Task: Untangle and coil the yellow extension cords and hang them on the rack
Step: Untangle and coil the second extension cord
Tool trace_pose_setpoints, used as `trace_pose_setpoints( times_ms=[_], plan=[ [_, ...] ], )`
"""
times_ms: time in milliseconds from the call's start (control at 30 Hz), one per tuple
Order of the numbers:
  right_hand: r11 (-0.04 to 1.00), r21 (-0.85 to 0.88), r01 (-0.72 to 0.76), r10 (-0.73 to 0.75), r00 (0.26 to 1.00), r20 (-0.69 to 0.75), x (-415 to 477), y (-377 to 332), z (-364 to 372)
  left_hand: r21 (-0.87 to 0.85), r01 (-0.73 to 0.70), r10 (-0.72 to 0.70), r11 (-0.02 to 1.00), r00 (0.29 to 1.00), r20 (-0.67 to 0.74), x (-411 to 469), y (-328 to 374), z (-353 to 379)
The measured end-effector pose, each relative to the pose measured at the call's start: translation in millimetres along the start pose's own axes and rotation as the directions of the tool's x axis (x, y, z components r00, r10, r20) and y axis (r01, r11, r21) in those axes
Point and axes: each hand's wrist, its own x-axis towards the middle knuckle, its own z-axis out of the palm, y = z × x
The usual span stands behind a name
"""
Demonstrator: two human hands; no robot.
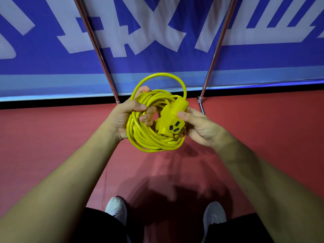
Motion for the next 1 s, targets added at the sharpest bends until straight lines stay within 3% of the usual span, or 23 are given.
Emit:
trace_pose_setpoints(
  times_ms=[233, 400, 567, 733, 867, 1000],
  plan=[
    [0.997, -0.02, 0.072, -0.074, 0.994, -0.078, 6.9, 6.0, 4.2, 0.315, -0.012, 0.045, 0.949, 0.994, -0.099, -2.2, 4.3, 3.5],
    [0.999, 0.019, 0.03, -0.027, 0.989, -0.144, 8.6, 10.2, 2.0, 0.493, 0.085, 0.079, 0.866, 0.95, -0.303, -1.1, 1.4, 4.4],
    [0.999, 0.027, 0.025, -0.02, 0.982, -0.185, 9.4, 9.8, 1.3, 0.629, 0.027, 0.199, 0.777, 0.937, -0.286, -1.8, -2.3, 4.2],
    [0.997, 0.052, -0.052, 0.064, 0.967, -0.246, 9.6, 8.1, 1.1, 0.663, 0.01, 0.218, 0.749, 0.941, -0.26, -6.0, -6.3, 11.4],
    [0.996, 0.066, -0.067, 0.082, 0.965, -0.248, 10.1, 6.6, -0.5, 0.756, 0.047, 0.258, 0.652, 0.925, -0.28, -3.4, -5.6, 9.6],
    [0.999, 0.005, -0.05, 0.05, 0.962, -0.268, 11.2, 7.0, -0.4, 0.673, 0.037, 0.232, 0.739, 0.923, -0.306, -0.1, -8.5, 12.8]
  ],
)
